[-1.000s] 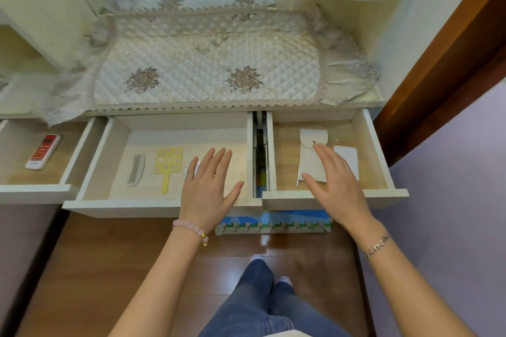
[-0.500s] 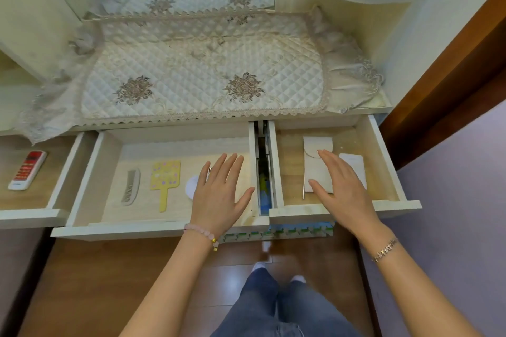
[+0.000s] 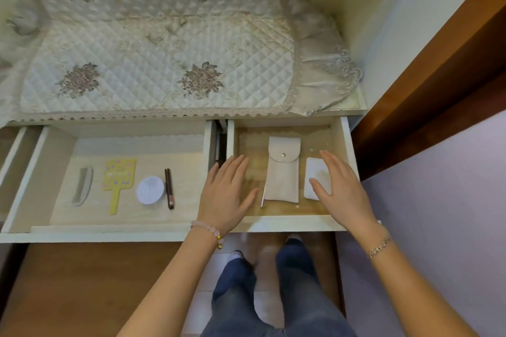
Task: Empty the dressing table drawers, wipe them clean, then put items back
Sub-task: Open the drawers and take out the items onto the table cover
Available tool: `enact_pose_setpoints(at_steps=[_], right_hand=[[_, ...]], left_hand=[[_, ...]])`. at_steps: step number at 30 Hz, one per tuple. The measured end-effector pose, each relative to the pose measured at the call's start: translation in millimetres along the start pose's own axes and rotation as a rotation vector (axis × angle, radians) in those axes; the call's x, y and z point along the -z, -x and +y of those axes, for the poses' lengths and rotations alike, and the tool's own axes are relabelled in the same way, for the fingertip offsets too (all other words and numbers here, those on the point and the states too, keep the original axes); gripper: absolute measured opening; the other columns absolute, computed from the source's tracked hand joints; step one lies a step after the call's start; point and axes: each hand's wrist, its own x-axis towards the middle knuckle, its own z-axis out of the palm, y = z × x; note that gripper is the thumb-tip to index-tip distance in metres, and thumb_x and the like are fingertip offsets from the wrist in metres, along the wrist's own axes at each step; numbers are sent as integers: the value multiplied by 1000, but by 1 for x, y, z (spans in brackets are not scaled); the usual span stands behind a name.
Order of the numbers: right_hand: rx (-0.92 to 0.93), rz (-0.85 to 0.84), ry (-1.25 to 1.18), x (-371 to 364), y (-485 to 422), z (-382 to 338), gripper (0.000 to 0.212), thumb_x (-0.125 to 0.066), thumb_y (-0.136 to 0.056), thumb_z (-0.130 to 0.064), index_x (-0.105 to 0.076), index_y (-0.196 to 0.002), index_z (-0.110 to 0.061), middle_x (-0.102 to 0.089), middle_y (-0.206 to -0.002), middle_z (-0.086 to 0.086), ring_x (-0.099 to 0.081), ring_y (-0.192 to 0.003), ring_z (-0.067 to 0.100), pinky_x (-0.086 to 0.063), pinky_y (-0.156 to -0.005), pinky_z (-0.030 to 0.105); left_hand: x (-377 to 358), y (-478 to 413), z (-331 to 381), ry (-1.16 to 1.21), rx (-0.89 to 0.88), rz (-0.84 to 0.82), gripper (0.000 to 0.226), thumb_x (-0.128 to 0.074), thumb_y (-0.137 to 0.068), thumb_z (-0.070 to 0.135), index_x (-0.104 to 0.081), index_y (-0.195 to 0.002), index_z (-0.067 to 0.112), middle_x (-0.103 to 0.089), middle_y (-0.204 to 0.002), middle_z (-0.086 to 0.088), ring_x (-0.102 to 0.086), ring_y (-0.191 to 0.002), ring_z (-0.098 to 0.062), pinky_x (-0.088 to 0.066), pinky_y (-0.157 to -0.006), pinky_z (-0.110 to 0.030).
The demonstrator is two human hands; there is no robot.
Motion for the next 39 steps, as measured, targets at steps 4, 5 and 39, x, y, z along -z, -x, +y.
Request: enact_pose_setpoints(at_steps=[4,5,39], right_hand=[[-24,-80,-35,-5,-14,30,62,-47,-94,-39,-20,-147,-21,-24,-153,-4,-22,-140,14,-22,-112,27],[-35,-107,-52,-9,-18,36,62,-47,-94,-38,-20,-147,-21,-25,-153,-3,-22,-140,14,-22,-113,29],[-753,-173,-3,-100,-81,42,81,-81,-67,-30,-34,-130,-9,-35,-131,16,-40,-112,31,-36,-97,32]], left_hand=[[-27,-22,28,142,110,-42,63,-41,-89,49,-42,-138,11,-49,-138,-6,-44,-128,-23,-32,-107,-38],[-34,-27,34,188,149,-61,61,-47,-89,46,-41,-139,11,-48,-139,-7,-44,-128,-23,-32,-106,-36],[-131,-81,48,564,806,-303,51,-80,-71,17,-44,-106,10,-52,-106,-5,-50,-92,-19,-47,-80,-30]])
